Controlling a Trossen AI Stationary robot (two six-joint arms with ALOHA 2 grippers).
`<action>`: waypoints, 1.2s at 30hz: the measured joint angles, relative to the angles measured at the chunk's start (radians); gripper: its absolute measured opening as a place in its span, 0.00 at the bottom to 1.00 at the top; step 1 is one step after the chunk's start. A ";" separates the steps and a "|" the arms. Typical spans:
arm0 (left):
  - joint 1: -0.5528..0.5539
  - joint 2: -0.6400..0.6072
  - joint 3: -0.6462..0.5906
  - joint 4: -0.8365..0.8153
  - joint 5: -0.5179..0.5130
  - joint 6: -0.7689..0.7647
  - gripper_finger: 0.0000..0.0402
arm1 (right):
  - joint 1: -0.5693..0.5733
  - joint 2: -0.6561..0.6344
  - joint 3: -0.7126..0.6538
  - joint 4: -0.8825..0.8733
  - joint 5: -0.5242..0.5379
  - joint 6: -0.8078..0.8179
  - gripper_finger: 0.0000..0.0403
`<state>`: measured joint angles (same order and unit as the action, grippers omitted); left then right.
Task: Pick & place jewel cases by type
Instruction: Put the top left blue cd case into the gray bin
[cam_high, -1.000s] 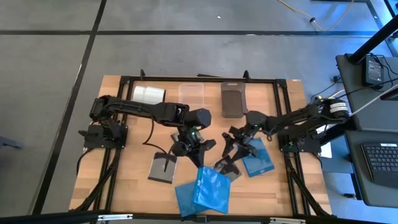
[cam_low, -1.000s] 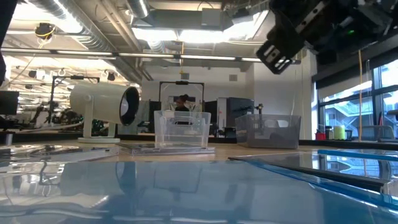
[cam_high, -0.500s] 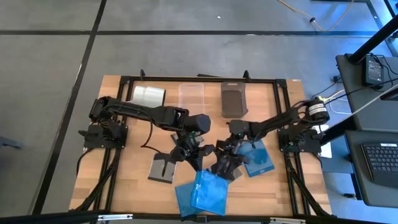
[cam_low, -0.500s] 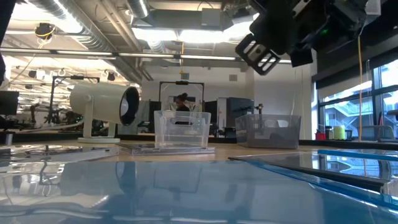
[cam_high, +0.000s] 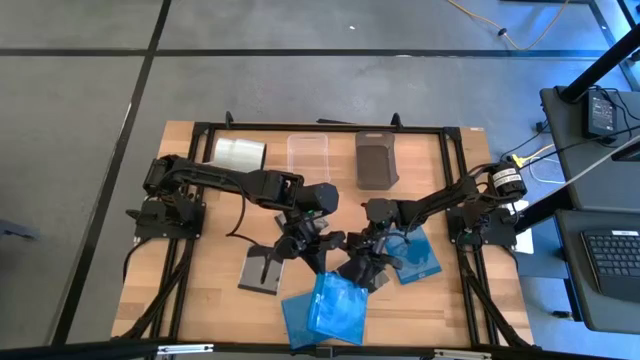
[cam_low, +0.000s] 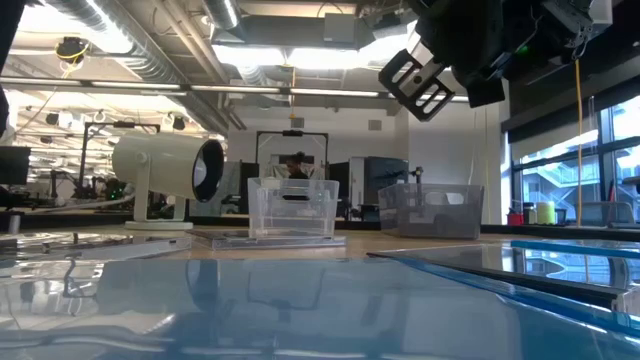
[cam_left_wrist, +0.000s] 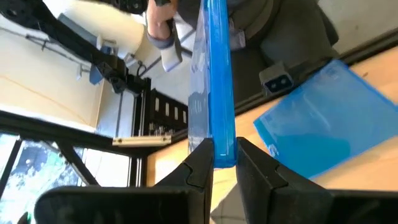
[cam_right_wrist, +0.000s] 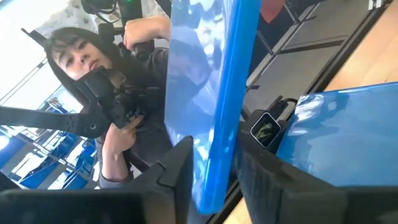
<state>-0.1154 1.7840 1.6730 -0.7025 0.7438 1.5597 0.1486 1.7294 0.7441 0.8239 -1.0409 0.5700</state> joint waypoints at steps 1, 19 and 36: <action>0.000 0.000 0.000 0.001 -0.018 0.001 0.12 | 0.000 0.000 0.000 0.000 0.000 0.001 0.27; 0.000 0.000 0.000 0.003 -0.145 -0.051 0.13 | 0.000 0.000 -0.001 -0.020 0.001 -0.002 0.23; 0.000 -0.001 0.000 0.032 -0.249 -0.107 0.14 | 0.000 0.000 -0.002 -0.032 0.000 -0.024 0.09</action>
<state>-0.1150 1.7832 1.6730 -0.6703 0.4945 1.4527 0.1486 1.7294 0.7418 0.7922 -1.0409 0.5457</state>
